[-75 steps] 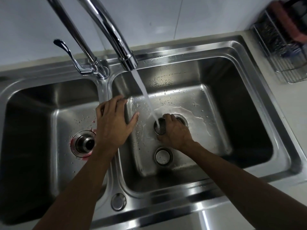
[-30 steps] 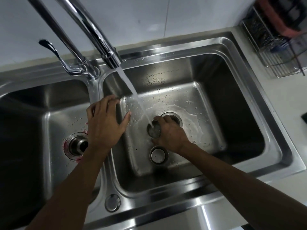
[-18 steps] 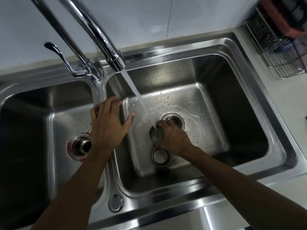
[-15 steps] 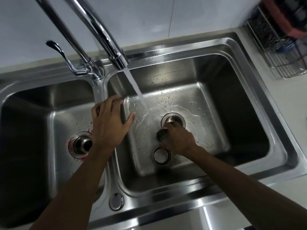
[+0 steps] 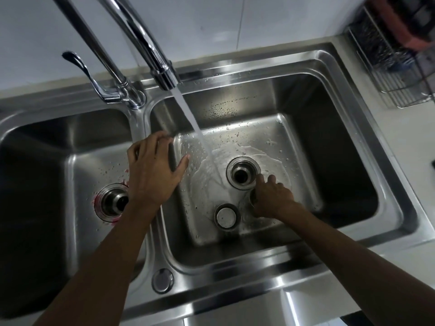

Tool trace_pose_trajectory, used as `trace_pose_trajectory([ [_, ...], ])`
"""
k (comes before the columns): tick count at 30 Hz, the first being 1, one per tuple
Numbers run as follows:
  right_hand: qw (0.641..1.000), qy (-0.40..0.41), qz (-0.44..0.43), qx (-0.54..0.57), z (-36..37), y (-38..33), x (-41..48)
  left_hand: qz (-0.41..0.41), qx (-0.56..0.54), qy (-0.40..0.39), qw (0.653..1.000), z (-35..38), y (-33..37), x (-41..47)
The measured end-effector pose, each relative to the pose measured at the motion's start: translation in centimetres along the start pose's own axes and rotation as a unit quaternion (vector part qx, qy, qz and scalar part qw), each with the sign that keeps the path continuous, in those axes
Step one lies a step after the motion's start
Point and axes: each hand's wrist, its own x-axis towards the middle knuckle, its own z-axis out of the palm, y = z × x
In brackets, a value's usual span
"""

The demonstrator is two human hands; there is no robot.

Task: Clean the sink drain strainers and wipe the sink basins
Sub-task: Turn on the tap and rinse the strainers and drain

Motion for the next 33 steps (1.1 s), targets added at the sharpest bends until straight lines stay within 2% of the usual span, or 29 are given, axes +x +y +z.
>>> trace_pose_trajectory([
  [6, 0.999, -0.021, -0.027, 0.039, 1.5, 0.6, 0.1, 0.005, -0.002, 0.004, 1.000, 0.0, 0.0, 0.0],
  [13, 0.998, -0.044, -0.033, 0.030, 2.1, 0.0, -0.2, 0.006, -0.001, 0.009, 1.000, 0.1, 0.1, -0.1],
  [16, 0.998, -0.005, -0.057, -0.010, 0.4, -1.1, -1.9, 0.002, -0.016, 0.004, 1.000, -0.4, 0.4, -0.1],
  [19, 0.983, 0.060, -0.142, 0.101, -2.0, -3.8, -4.4, -0.001, -0.050, -0.017, 0.999, -1.5, 0.8, -0.2],
  [21, 0.947, 0.094, -0.208, 0.228, -3.8, -6.7, -6.0, -0.023, -0.089, -0.005, 0.996, -2.7, 0.5, 0.0],
  [23, 0.898, 0.102, -0.239, 0.354, -5.4, -9.7, -6.7, -0.050, -0.101, 0.035, 0.993, -4.2, -0.4, 1.0],
  [25, 0.835, 0.032, -0.260, 0.485, -7.2, -12.9, -7.0, -0.067, -0.079, 0.073, 0.992, -6.2, -2.1, 2.5],
  [27, 0.745, -0.062, -0.270, 0.607, -9.0, -15.7, -6.8, -0.073, -0.052, 0.088, 0.992, -8.4, -4.3, 4.7],
  [29, 0.682, -0.078, -0.260, 0.679, -10.9, -18.2, -5.9, -0.070, -0.026, 0.109, 0.991, -10.4, -6.4, 6.7],
  [33, 0.594, -0.064, -0.228, 0.769, -14.0, -22.3, -3.7, -0.058, 0.001, 0.103, 0.993, -12.6, -8.9, 10.0],
])
